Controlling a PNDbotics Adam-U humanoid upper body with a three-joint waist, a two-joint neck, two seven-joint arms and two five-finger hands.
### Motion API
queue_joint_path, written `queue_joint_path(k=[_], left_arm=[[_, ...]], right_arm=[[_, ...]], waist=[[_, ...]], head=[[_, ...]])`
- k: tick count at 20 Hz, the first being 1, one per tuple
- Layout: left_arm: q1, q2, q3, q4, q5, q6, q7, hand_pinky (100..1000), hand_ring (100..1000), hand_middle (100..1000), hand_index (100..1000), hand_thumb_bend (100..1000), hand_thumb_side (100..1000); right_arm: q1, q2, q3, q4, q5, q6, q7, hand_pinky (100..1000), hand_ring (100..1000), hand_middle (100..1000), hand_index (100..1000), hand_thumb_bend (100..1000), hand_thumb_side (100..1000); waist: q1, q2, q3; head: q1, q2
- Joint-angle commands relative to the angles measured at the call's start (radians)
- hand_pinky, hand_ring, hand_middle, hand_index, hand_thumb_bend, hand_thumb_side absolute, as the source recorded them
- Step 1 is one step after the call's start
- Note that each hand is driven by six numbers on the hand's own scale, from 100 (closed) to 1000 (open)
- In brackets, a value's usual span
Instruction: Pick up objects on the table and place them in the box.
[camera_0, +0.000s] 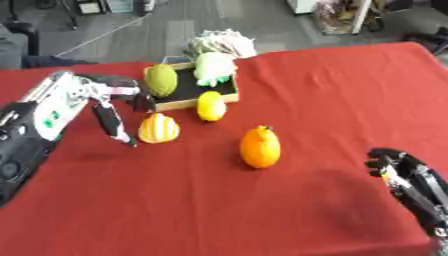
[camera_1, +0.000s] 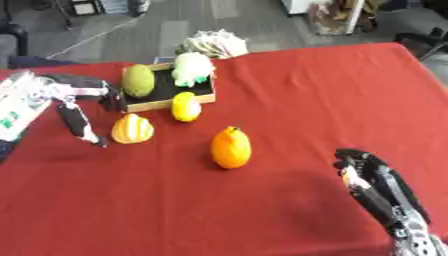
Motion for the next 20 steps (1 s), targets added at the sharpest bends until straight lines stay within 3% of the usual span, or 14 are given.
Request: queue_joint_path(k=[1, 7, 12, 14, 17, 20], left_arm=[[-0.023, -0.002, 0.001, 0.014, -0.041, 0.007, 0.056, 793, 706, 710, 814, 599, 100], [-0.030, -0.043, -0.007, 0.059, -0.128, 0.040, 0.226, 785, 697, 701, 811, 593, 100], [-0.024, -0.071, -0.014, 0.104, -0.145, 0.034, 0.270, 745, 644, 642, 767, 568, 100], [-0.022, -0.073, -0.016, 0.109, -0.143, 0.027, 0.269, 718, 604, 596, 733, 526, 100], [-0.021, -0.072, -0.009, 0.100, -0.142, 0.035, 0.307, 633, 506, 482, 634, 363, 100], [-0.025, -0.060, 0.005, 0.070, -0.117, 0.061, 0.365, 581, 452, 415, 558, 324, 100]], right_arm=[[-0.009, -0.012, -0.003, -0.015, 0.001, -0.001, -0.001, 747, 743, 734, 778, 100, 513], [-0.009, -0.011, -0.003, -0.014, 0.000, -0.001, 0.001, 747, 743, 735, 779, 100, 513], [-0.010, -0.009, -0.002, -0.014, -0.001, -0.001, 0.003, 747, 744, 735, 779, 100, 512], [-0.010, -0.009, -0.002, -0.014, -0.001, -0.001, 0.003, 748, 744, 735, 779, 100, 512], [-0.010, -0.009, -0.001, -0.014, -0.001, -0.001, 0.004, 748, 744, 736, 779, 100, 512], [-0.010, -0.010, -0.002, -0.013, 0.000, -0.001, 0.003, 748, 744, 736, 779, 100, 511]], waist=[[0.003, -0.029, -0.001], [0.000, -0.028, -0.003], [-0.001, -0.027, -0.004], [-0.001, -0.027, -0.003], [-0.002, -0.027, -0.002], [-0.003, -0.028, 0.001]], head=[[-0.002, 0.003], [-0.002, 0.002], [-0.004, 0.001], [-0.004, 0.002], [-0.004, 0.002], [-0.005, 0.003]])
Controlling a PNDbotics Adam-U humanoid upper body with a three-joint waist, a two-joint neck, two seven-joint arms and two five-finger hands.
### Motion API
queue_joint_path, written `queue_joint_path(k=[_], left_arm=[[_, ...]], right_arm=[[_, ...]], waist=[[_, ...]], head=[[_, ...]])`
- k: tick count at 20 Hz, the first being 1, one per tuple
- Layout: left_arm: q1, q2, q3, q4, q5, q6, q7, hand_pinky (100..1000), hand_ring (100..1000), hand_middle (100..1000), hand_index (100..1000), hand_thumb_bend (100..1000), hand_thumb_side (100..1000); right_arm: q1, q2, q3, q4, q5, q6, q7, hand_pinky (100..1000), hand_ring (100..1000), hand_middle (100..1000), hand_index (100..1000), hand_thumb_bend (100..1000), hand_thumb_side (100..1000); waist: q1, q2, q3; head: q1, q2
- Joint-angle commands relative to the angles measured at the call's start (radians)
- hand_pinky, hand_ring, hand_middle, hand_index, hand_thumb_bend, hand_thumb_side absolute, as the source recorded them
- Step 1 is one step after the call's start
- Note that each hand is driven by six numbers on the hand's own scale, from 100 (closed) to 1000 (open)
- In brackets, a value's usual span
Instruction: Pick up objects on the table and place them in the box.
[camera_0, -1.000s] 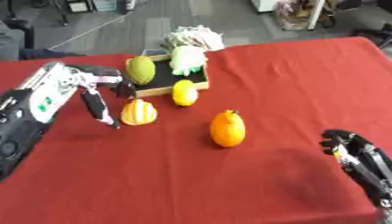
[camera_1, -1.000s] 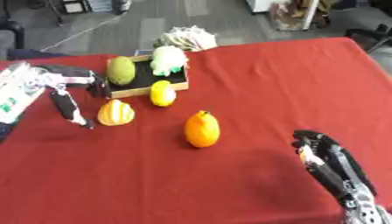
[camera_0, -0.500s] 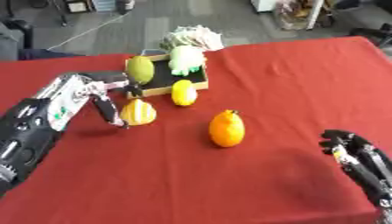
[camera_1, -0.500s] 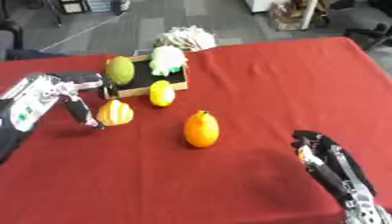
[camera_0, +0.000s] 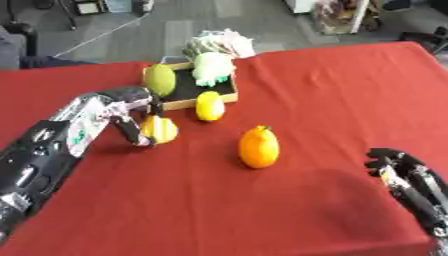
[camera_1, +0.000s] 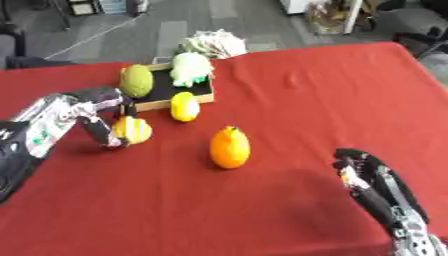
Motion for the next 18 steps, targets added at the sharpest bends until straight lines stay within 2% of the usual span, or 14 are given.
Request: queue_joint_path(k=[1, 5, 7, 11, 18], left_arm=[[-0.023, 0.036, 0.024, -0.048, 0.028, 0.025, 0.047, 578, 448, 411, 553, 331, 100], [-0.061, 0.077, 0.059, -0.133, 0.052, 0.080, 0.068, 587, 454, 415, 559, 360, 100], [-0.088, 0.077, 0.080, -0.136, 0.036, 0.113, 0.091, 601, 465, 422, 566, 371, 100], [-0.146, 0.035, 0.117, -0.037, -0.064, 0.163, 0.178, 621, 478, 439, 585, 408, 100], [-0.199, -0.061, 0.168, 0.158, -0.173, 0.183, 0.296, 652, 503, 471, 617, 463, 100]], right_arm=[[-0.010, -0.011, -0.003, -0.013, 0.000, -0.001, 0.002, 748, 744, 736, 779, 100, 511], [-0.008, -0.013, -0.003, -0.012, 0.001, 0.000, 0.002, 749, 744, 737, 779, 100, 512], [-0.008, -0.013, -0.001, -0.012, 0.001, 0.000, 0.003, 749, 745, 737, 779, 100, 513], [-0.007, -0.012, 0.002, -0.010, 0.000, 0.000, 0.007, 749, 745, 738, 780, 100, 515], [-0.014, -0.010, 0.009, -0.010, -0.003, 0.001, 0.015, 750, 745, 738, 780, 100, 525]], waist=[[-0.003, -0.028, 0.002], [-0.001, -0.031, 0.007], [-0.001, -0.032, 0.007], [-0.002, -0.034, 0.002], [-0.002, -0.020, -0.016]], head=[[-0.002, 0.002], [-0.003, 0.004], [-0.003, 0.005], [0.003, 0.005], [0.013, -0.002]])
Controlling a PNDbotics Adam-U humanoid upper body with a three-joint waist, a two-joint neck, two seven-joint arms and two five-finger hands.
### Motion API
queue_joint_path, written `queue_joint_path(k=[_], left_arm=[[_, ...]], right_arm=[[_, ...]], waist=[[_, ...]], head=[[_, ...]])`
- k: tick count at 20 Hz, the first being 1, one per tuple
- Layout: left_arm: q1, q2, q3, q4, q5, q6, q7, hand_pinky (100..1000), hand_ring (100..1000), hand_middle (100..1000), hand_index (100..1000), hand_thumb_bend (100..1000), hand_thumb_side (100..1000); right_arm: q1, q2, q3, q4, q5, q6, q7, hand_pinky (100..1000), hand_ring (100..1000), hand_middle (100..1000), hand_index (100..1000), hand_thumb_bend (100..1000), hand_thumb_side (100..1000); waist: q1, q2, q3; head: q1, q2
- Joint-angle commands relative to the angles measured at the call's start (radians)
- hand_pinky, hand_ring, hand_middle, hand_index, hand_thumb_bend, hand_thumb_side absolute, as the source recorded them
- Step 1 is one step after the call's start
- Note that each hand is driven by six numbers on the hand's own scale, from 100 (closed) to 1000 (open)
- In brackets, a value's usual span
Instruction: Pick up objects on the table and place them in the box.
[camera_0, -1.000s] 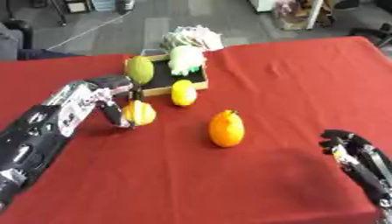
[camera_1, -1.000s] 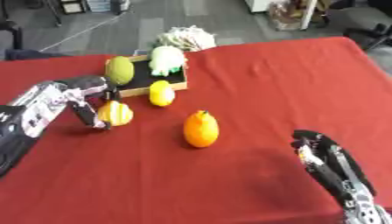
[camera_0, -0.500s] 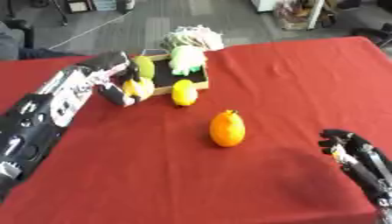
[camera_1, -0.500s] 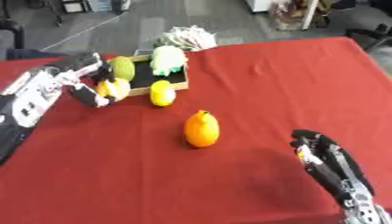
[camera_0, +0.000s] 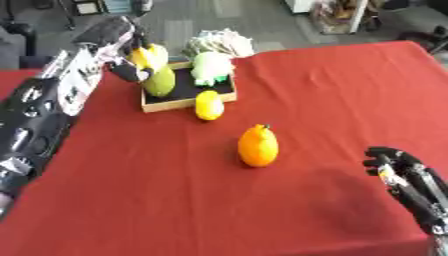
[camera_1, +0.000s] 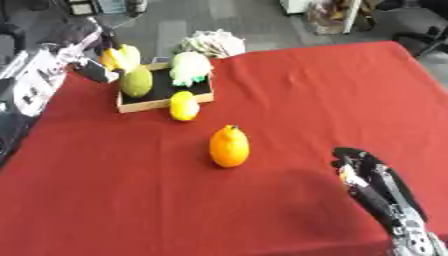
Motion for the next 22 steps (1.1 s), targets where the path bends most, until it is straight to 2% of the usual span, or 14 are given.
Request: queue_joint_path(k=[1, 10, 22], left_arm=[[-0.039, -0.017, 0.030, 0.056, -0.044, 0.008, 0.052, 653, 504, 471, 618, 465, 100], [-0.066, -0.071, 0.049, 0.136, -0.101, 0.035, 0.131, 693, 545, 520, 668, 505, 100], [-0.057, -0.103, 0.046, 0.184, -0.163, 0.055, 0.156, 712, 568, 552, 700, 538, 100]], right_arm=[[-0.014, -0.009, 0.002, -0.010, -0.004, 0.000, 0.005, 750, 745, 738, 780, 100, 525], [-0.022, -0.007, 0.006, -0.010, -0.007, 0.002, 0.011, 750, 745, 739, 780, 100, 532], [-0.029, -0.003, 0.008, -0.008, -0.010, 0.004, 0.014, 750, 745, 740, 780, 100, 537]], waist=[[-0.002, -0.012, -0.004], [-0.002, 0.007, -0.015], [-0.010, 0.026, -0.032]], head=[[0.007, -0.009], [0.012, -0.018], [0.014, -0.038]])
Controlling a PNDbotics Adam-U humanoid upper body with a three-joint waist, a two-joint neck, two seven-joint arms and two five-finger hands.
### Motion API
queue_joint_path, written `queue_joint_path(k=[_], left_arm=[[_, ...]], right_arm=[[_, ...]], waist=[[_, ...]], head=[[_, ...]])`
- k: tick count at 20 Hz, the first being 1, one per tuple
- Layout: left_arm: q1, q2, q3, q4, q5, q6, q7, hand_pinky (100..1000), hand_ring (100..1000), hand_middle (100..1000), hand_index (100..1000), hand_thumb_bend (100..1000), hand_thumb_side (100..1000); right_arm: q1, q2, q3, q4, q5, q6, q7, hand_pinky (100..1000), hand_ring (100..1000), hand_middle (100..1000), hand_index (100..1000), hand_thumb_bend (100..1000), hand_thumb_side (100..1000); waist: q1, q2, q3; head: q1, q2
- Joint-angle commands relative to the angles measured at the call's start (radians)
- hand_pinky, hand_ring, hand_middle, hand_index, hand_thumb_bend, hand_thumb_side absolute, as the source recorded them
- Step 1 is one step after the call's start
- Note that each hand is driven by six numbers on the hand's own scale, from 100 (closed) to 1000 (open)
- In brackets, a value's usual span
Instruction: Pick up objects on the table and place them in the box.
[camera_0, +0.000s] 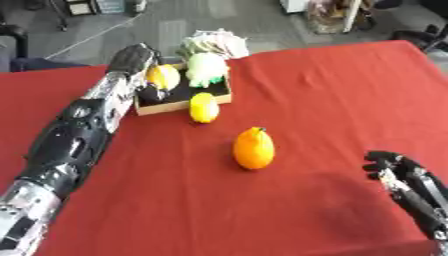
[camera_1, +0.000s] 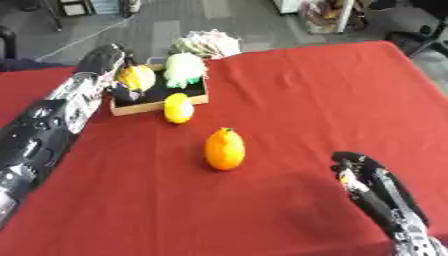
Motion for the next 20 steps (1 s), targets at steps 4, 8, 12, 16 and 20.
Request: queue_joint_path(k=[4, 8, 12, 16, 20], left_arm=[[-0.010, 0.002, 0.007, 0.018, -0.028, -0.010, -0.015, 736, 600, 586, 737, 597, 100], [-0.006, 0.000, 0.002, 0.020, -0.023, -0.041, -0.055, 751, 626, 618, 758, 665, 156], [-0.007, 0.001, -0.007, 0.010, -0.032, -0.069, -0.108, 786, 694, 692, 802, 745, 259], [-0.008, 0.004, -0.013, -0.010, -0.050, -0.082, -0.139, 824, 750, 757, 832, 806, 319], [-0.007, 0.008, -0.010, -0.029, -0.055, -0.071, -0.113, 850, 782, 790, 838, 815, 335]], right_arm=[[-0.013, -0.004, -0.003, -0.008, -0.010, 0.000, 0.002, 751, 745, 740, 780, 100, 540], [-0.014, -0.003, -0.004, -0.008, -0.009, 0.000, 0.002, 751, 745, 740, 780, 100, 539], [-0.013, -0.003, -0.005, -0.007, -0.009, 0.000, 0.002, 751, 746, 741, 780, 100, 539], [-0.013, -0.003, -0.005, -0.006, -0.008, 0.001, 0.003, 751, 746, 741, 780, 100, 539], [-0.013, -0.002, -0.006, -0.005, -0.006, 0.002, 0.004, 751, 746, 742, 780, 100, 539]], waist=[[-0.008, 0.008, -0.004], [-0.007, 0.007, -0.005], [-0.008, 0.006, -0.005], [-0.008, 0.004, -0.003], [-0.008, 0.003, -0.001]], head=[[0.002, -0.014], [-0.001, -0.014], [-0.003, -0.015], [-0.004, -0.015], [-0.006, -0.014]])
